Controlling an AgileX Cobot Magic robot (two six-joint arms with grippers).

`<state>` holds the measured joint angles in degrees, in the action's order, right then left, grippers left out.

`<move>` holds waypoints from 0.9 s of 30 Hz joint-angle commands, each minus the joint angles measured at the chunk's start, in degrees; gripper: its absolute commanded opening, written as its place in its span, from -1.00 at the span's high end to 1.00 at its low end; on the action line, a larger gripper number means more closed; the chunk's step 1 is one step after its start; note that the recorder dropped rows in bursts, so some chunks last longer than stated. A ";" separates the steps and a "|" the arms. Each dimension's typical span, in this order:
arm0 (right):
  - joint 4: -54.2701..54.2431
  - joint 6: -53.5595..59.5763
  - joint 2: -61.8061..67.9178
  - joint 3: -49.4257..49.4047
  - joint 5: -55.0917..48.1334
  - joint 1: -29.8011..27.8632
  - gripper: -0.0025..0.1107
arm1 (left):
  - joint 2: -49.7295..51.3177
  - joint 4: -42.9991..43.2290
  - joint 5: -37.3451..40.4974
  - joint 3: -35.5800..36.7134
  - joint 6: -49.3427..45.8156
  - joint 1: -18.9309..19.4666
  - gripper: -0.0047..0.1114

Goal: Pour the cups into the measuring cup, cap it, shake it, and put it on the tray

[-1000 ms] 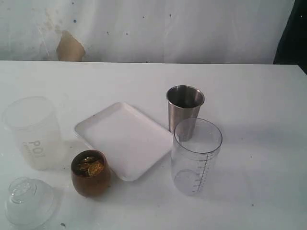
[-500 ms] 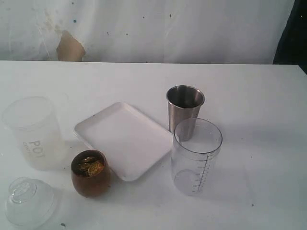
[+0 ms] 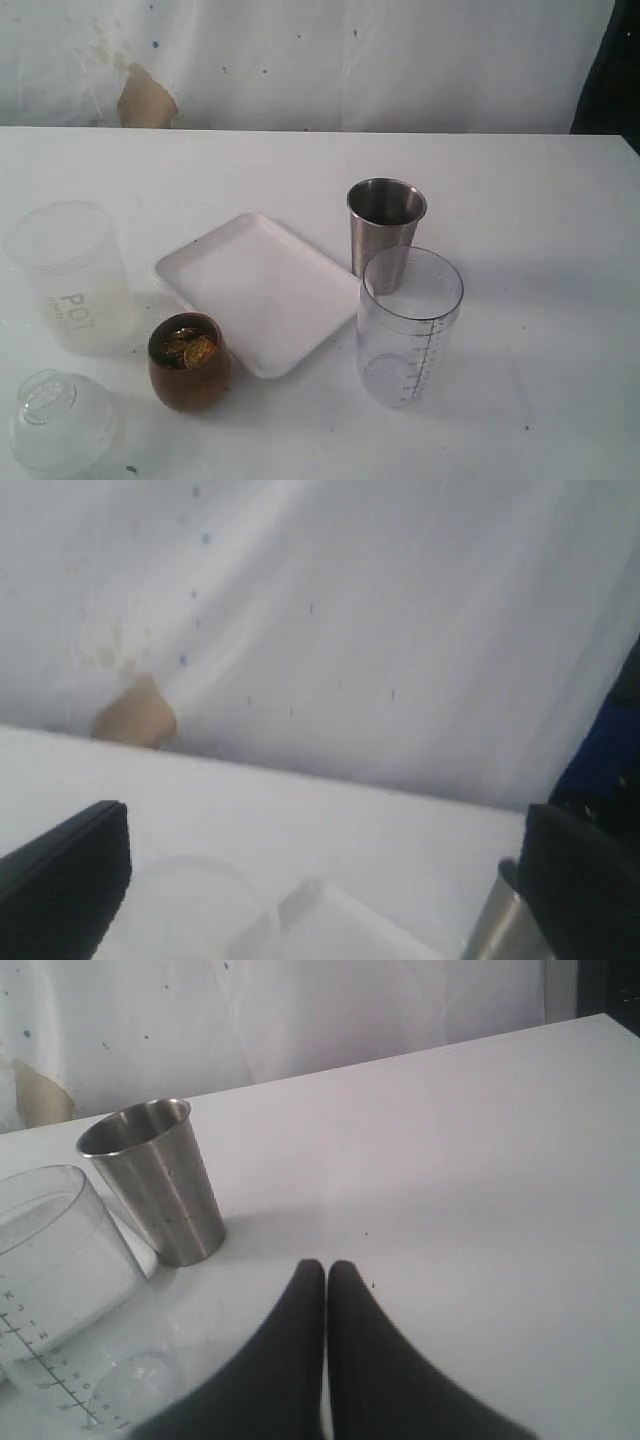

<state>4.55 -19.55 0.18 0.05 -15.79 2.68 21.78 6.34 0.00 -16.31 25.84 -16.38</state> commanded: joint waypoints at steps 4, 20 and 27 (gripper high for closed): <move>0.05 0.34 -0.18 -0.05 0.67 0.20 0.96 | 18.60 0.17 2.19 1.01 -2.83 -15.75 -0.38; 0.05 0.34 -0.18 -0.05 0.80 0.20 0.96 | 45.76 1.06 -14.19 1.01 -7.92 -24.95 -0.80; 0.05 0.34 -0.18 -0.05 0.80 0.20 0.96 | 54.86 1.32 -24.36 1.01 -8.34 -24.95 -0.80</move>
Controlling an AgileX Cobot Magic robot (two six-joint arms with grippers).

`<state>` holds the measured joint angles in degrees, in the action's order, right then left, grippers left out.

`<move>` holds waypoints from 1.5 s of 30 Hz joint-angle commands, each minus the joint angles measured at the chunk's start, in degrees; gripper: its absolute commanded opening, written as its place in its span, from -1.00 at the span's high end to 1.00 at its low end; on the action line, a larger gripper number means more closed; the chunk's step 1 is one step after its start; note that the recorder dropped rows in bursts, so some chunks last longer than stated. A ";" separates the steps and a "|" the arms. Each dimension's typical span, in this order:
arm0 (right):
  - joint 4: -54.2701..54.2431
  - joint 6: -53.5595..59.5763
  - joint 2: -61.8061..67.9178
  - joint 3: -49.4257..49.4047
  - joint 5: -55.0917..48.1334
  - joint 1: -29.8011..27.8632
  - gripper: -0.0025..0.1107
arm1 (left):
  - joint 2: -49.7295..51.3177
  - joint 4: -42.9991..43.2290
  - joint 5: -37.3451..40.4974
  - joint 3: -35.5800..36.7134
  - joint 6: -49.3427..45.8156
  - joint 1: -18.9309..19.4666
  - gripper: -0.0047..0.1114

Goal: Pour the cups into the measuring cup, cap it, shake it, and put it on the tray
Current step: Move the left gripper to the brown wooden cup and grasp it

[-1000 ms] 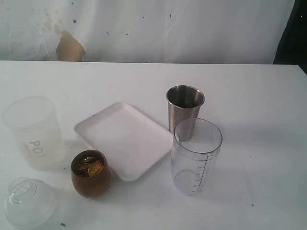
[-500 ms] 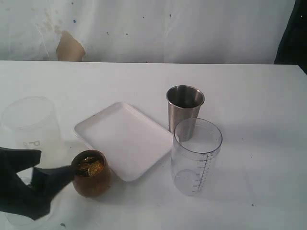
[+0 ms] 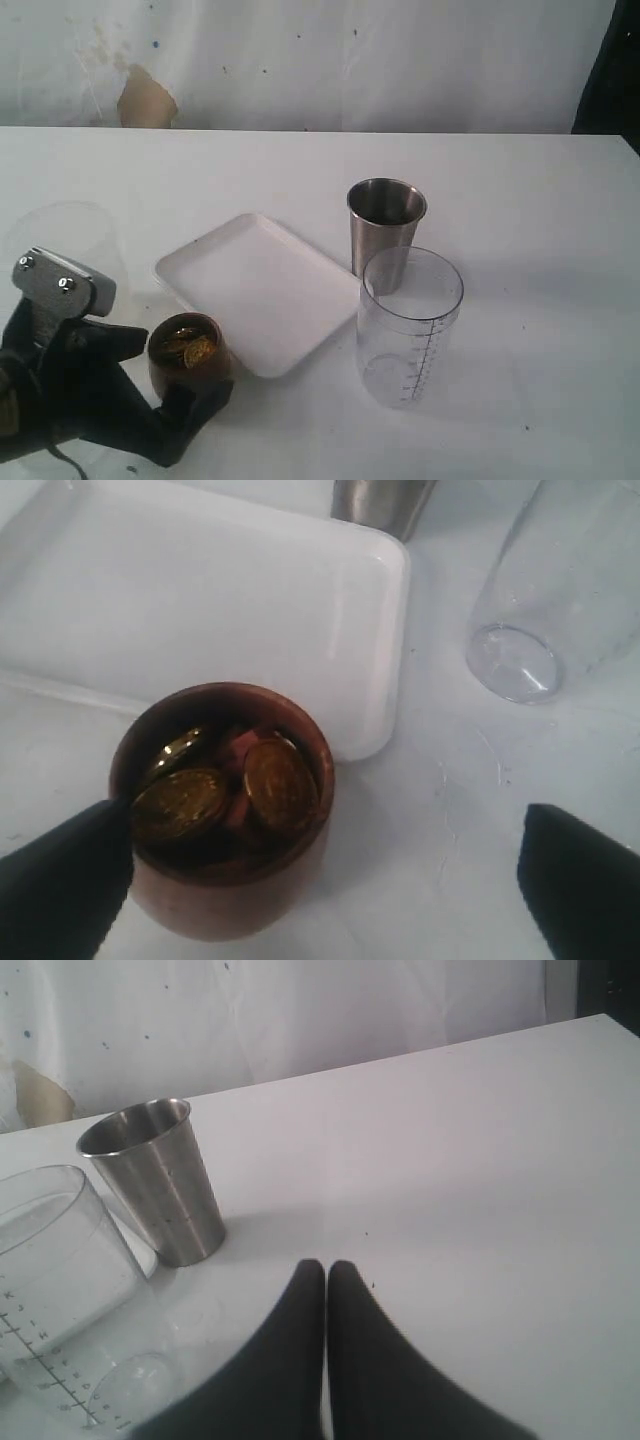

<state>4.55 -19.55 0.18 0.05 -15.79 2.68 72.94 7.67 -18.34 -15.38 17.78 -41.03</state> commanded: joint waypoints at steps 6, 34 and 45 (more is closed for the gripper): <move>0.05 0.34 -0.18 -0.05 0.80 0.20 0.96 | 10.27 -9.19 -10.91 0.08 -8.39 -0.30 -0.80; 0.05 0.34 -0.18 -0.05 0.81 0.20 0.96 | 25.78 -18.84 -28.15 -0.03 -8.38 -0.30 -0.80; -0.06 0.34 -0.18 -0.05 0.81 0.20 0.96 | 25.78 -19.17 -28.33 -0.13 -8.80 -0.30 -0.80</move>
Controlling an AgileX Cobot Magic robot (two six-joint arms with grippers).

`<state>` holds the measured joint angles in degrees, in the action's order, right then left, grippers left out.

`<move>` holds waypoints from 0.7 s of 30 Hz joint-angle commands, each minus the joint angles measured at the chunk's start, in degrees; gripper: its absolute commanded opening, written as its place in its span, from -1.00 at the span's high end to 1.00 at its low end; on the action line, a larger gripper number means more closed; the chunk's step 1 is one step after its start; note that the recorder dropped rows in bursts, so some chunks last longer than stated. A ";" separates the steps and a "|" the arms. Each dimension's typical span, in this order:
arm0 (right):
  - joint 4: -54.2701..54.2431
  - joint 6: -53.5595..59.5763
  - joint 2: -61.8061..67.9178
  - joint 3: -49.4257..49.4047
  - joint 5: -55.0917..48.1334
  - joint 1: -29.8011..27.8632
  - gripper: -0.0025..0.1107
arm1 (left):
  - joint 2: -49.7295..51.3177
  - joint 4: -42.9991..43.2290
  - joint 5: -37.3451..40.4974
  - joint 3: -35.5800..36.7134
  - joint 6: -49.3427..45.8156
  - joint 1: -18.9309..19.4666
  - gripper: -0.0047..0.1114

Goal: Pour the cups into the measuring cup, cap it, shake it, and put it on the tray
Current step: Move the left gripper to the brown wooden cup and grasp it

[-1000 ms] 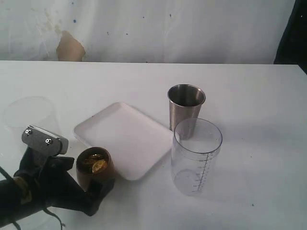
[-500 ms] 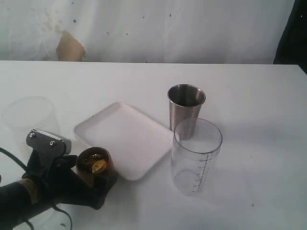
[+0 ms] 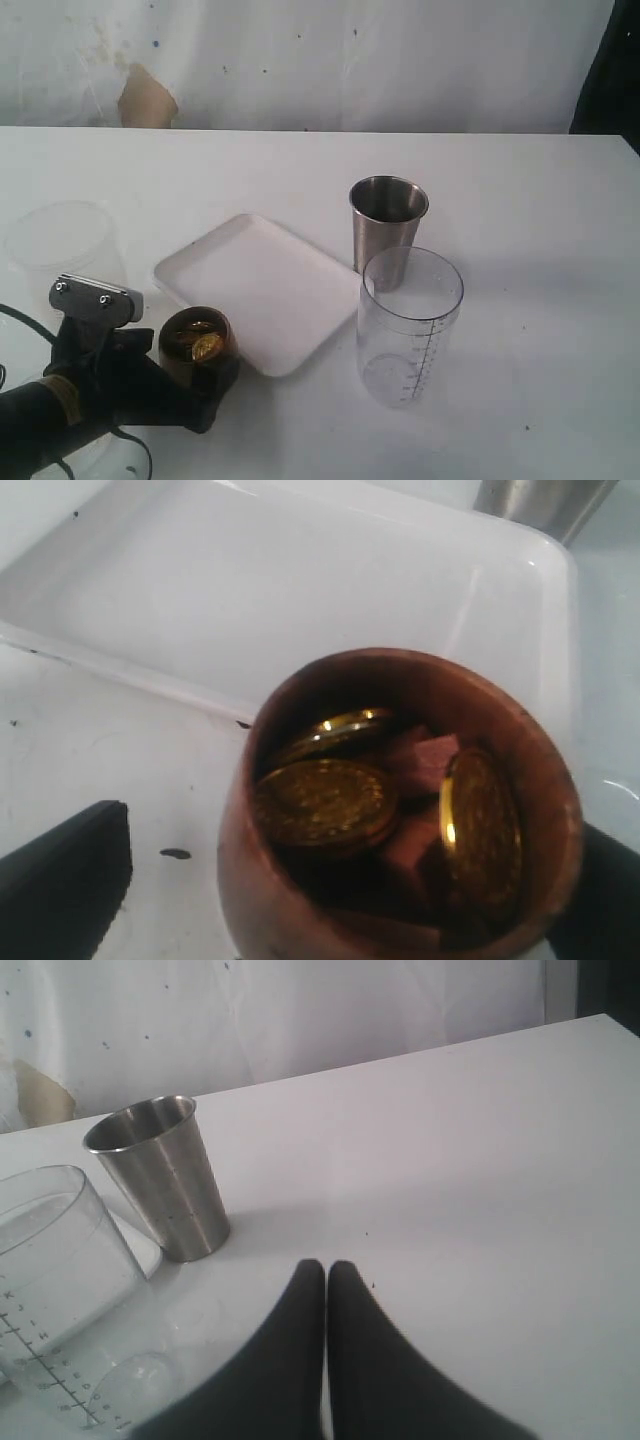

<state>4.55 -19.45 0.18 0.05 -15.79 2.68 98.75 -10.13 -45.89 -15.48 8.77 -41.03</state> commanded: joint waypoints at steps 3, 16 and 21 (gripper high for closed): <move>-0.06 0.24 -0.18 -0.05 0.81 0.20 0.96 | -0.03 -1.74 -0.27 -0.28 0.35 -0.30 -0.71; 0.06 0.24 -0.18 -0.05 0.81 0.20 0.96 | -1.58 -2.02 14.66 -5.97 -0.23 -0.30 0.92; 0.06 0.24 -0.18 -0.05 0.81 0.20 0.96 | -6.85 -2.02 18.79 -5.97 -1.41 -0.30 0.92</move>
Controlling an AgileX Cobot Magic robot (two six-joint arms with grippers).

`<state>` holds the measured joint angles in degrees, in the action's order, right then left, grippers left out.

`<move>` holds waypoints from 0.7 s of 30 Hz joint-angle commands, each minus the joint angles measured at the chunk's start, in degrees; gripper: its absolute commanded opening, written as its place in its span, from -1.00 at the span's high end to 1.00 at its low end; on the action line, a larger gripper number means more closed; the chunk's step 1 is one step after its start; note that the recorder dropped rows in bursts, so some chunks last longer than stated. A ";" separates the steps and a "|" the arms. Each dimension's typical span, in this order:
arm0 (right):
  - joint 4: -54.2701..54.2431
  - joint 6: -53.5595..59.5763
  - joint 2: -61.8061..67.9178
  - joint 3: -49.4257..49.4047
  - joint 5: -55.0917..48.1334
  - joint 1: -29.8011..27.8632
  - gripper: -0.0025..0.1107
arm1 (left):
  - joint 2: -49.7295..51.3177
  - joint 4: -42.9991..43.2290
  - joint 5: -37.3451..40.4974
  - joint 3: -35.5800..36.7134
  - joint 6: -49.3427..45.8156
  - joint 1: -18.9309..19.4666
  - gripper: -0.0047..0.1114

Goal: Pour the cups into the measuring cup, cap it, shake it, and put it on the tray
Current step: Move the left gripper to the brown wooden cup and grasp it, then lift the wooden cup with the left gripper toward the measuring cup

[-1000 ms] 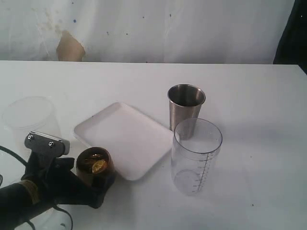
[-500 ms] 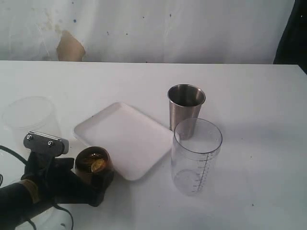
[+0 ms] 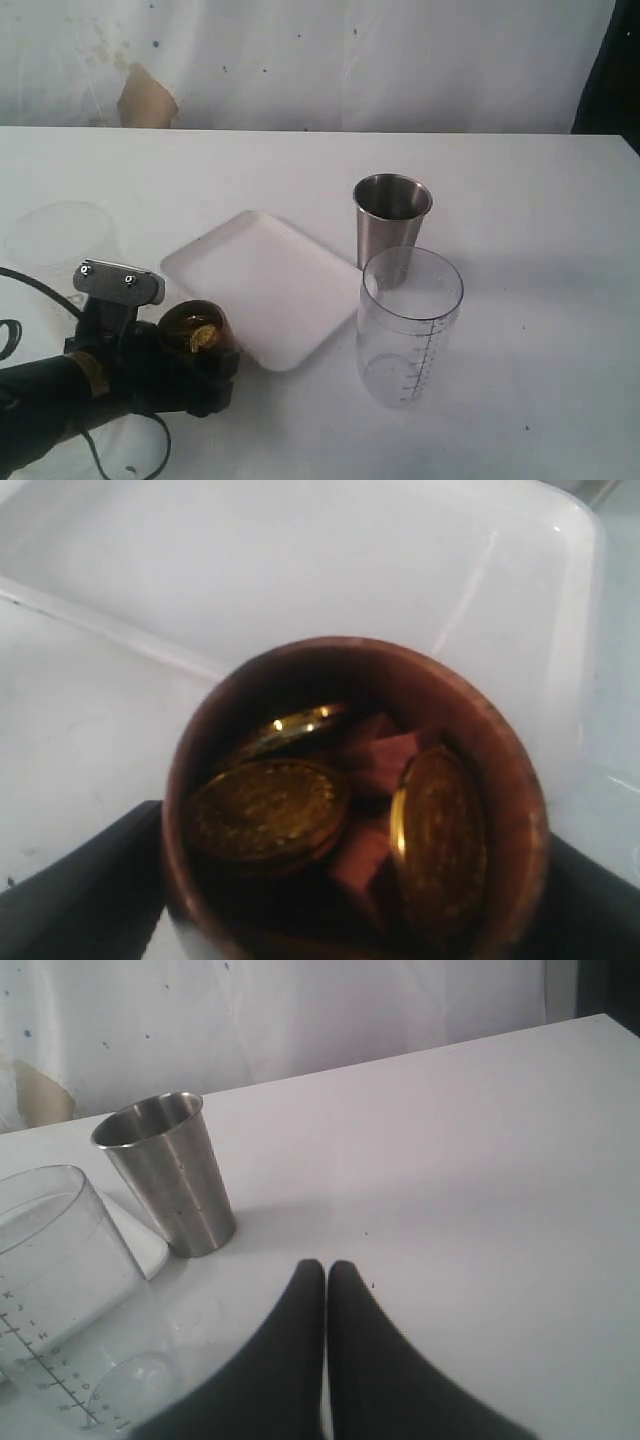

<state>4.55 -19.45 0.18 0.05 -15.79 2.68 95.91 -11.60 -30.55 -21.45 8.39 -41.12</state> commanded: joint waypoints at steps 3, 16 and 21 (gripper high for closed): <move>0.06 0.24 -0.18 -0.05 0.81 0.20 0.96 | -9.43 -0.55 6.77 0.00 -2.24 -0.20 0.92; 0.06 -0.63 -0.18 -0.05 0.80 0.20 0.96 | -21.93 4.79 54.52 -26.79 -9.17 -0.20 0.92; -0.05 -0.61 -0.18 -0.05 0.80 0.20 0.96 | -20.13 23.01 66.41 -36.70 2.17 -3.84 0.92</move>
<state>4.55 -19.87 0.18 0.05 -15.79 2.68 74.94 2.00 31.43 -54.84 3.95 -42.81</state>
